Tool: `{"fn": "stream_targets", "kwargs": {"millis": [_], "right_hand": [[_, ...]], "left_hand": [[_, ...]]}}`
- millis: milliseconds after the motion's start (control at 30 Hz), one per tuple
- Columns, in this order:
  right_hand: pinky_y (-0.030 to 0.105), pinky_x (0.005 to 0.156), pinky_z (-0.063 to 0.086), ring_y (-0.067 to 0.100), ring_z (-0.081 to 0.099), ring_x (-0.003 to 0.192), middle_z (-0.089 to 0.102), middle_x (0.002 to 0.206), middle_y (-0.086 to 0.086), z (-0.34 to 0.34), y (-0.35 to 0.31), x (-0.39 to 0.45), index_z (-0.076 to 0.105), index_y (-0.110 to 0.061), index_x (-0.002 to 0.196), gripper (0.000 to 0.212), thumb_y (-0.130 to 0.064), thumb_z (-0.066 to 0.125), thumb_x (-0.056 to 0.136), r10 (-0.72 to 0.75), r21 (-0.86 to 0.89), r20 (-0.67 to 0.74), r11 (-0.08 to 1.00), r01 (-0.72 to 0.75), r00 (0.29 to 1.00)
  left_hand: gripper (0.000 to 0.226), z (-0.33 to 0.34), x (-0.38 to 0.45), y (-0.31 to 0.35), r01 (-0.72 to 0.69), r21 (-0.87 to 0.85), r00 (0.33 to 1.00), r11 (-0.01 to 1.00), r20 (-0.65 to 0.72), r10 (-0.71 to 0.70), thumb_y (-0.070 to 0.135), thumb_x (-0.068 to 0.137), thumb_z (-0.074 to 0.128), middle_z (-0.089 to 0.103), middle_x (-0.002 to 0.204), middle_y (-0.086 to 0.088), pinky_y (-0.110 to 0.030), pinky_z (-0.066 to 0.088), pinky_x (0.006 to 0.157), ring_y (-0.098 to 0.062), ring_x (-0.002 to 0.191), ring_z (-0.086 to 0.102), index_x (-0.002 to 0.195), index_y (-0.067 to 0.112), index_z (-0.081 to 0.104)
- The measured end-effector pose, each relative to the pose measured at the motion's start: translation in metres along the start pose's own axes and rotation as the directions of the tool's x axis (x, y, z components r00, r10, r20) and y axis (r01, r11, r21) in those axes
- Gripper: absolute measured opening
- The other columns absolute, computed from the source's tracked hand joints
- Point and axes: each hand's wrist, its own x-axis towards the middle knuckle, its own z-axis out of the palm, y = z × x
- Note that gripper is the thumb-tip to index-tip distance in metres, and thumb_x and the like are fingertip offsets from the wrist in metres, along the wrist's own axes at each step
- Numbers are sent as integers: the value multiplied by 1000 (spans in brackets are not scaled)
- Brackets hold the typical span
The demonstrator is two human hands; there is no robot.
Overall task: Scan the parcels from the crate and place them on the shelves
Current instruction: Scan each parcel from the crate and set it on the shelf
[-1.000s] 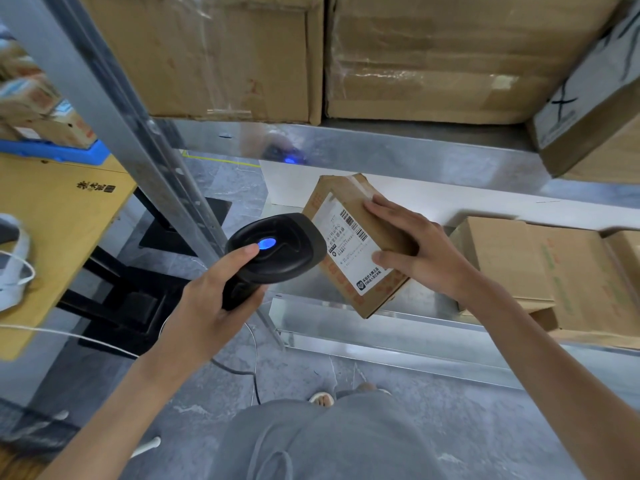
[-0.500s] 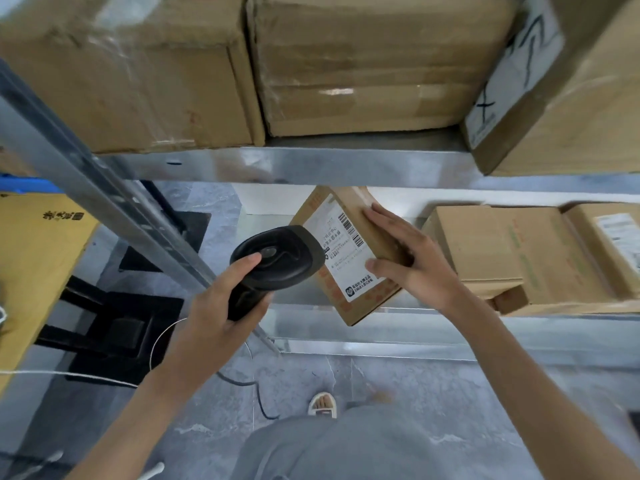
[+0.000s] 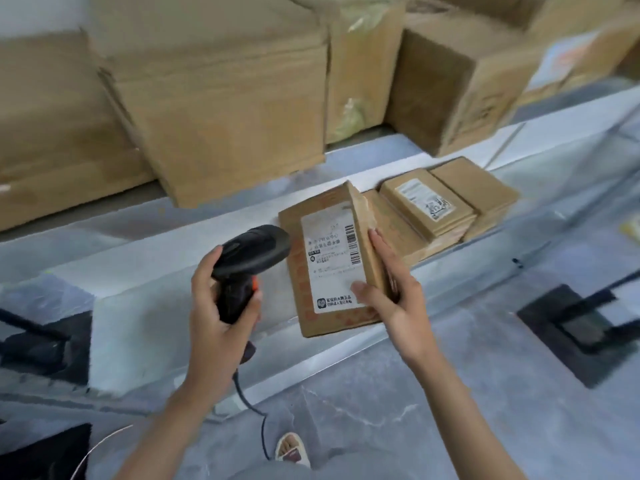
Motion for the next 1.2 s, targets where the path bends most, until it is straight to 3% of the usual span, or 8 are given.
{"fn": "stream_targets", "kwargs": {"millis": [200, 333, 433, 600, 733, 967, 1100, 1200], "right_hand": [[41, 117, 37, -3, 30, 145, 31, 157, -29, -77, 2, -39, 42, -49, 146, 72, -44, 66, 78, -12, -34, -261, 999, 3, 965], [51, 118, 33, -5, 23, 147, 24, 159, -30, -122, 7, -67, 36, -50, 149, 72, -44, 62, 83, 5, -34, -423, 999, -22, 906], [55, 119, 28, -1, 20, 149, 19, 161, -30, -153, 12, -88, 30, -50, 152, 73, -47, 59, 85, 7, -76, -513, 996, -54, 858], [53, 120, 27, -7, 21, 144, 17, 161, -31, -201, 26, -106, 27, -47, 154, 74, -47, 58, 87, -17, -147, -652, 984, -103, 758], [48, 121, 24, -7, 19, 145, 15, 163, -27, -236, 40, -103, 26, -40, 156, 76, -44, 57, 88, -16, -142, -736, 981, -131, 677], [44, 120, 27, -11, 18, 144, 16, 163, -27, -305, 64, -69, 24, -40, 157, 76, -37, 59, 89, -11, -168, -823, 960, -225, 569], [52, 120, 30, -3, 20, 148, 19, 162, -27, -344, 70, -47, 26, -43, 156, 76, -37, 61, 88, 44, -94, -863, 965, -246, 504], [51, 120, 30, -5, 21, 147, 22, 162, -26, -368, 73, -30, 28, -42, 155, 75, -35, 62, 88, 54, -59, -889, 971, -230, 454]], "left_hand": [[90, 113, -2, 29, -27, -184, 996, 983, 78, 42, -9, 93, 64, 67, 109, -12, -31, 57, 60, -18, 68, 67, 137, 64, 38], [92, 186, -12, 46, -39, -212, 982, 976, 171, 76, -7, 92, 69, 68, 115, 23, -15, 55, 86, -1, 100, 68, 140, 63, 34], [84, 235, -20, 61, -36, -246, 958, 969, 266, 103, -7, 93, 68, 54, 128, 43, -11, 48, 97, 9, 120, 58, 148, 44, 31], [88, 305, -30, 77, 8, -298, 890, 954, 438, 129, -4, 93, 69, 48, 134, 47, -2, 43, 93, 13, 126, 52, 146, 56, 32], [83, 359, -30, 86, -15, -312, 851, 950, 495, 176, -3, 94, 69, 42, 132, 54, 0, 43, 91, 18, 124, 50, 149, 46, 31], [85, 457, -9, 86, 65, -349, 791, 935, 590, 165, 4, 96, 68, 53, 131, 43, -5, 49, 89, 9, 123, 57, 139, 67, 31], [82, 508, 11, 87, 91, -342, 759, 935, 632, 157, 7, 97, 68, 56, 143, 7, -13, 54, 89, -8, 126, 60, 140, 65, 30], [78, 542, 26, 94, 111, -368, 734, 923, 657, 174, 8, 97, 68, 51, 140, 29, -17, 56, 91, -7, 126, 60, 143, 58, 31]]}}
